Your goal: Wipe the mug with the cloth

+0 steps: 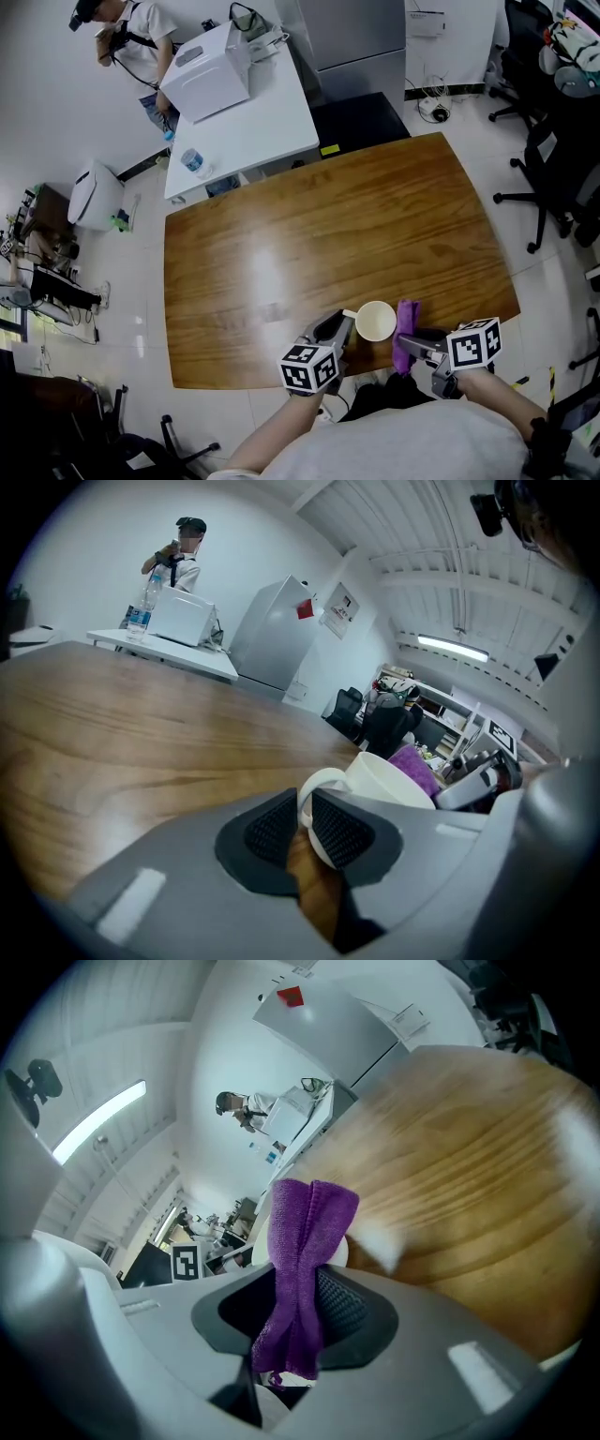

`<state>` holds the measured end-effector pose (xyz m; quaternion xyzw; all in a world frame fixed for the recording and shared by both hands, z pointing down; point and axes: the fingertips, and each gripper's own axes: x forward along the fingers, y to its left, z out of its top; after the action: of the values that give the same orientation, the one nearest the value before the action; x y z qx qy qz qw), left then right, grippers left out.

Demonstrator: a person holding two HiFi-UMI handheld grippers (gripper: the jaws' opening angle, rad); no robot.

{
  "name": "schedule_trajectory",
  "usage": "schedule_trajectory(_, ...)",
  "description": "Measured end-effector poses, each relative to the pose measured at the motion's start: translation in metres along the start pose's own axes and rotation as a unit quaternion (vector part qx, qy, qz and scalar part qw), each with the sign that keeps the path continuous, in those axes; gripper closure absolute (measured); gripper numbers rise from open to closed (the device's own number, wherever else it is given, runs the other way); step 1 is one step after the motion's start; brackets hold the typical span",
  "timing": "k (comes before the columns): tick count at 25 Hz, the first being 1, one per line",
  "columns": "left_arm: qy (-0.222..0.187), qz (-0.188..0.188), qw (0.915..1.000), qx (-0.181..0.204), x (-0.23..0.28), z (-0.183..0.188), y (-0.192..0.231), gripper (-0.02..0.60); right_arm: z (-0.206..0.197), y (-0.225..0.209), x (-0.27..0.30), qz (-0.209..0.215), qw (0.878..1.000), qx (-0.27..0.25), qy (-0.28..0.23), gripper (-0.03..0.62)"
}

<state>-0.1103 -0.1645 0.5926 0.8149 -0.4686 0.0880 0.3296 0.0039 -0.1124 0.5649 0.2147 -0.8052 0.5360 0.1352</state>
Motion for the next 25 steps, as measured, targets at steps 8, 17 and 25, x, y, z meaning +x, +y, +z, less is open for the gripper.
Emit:
schedule_trajectory(8,0.027,-0.043,0.9987,0.009,-0.012,-0.012,-0.012,0.535,0.016,-0.013,0.0,-0.011,1.0,0.003,-0.017,0.466)
schedule_trajectory(17,0.034,-0.055,0.9979,0.007,-0.021,-0.019,-0.016,0.528,0.015,-0.049,0.021,-0.048,0.999,0.016,-0.001,0.467)
schedule_trajectory(25,0.036,-0.066,0.9971,0.008,-0.023,-0.023,-0.018,0.526,0.024,-0.062,0.026,-0.051,0.998,0.031,-0.013,0.467)
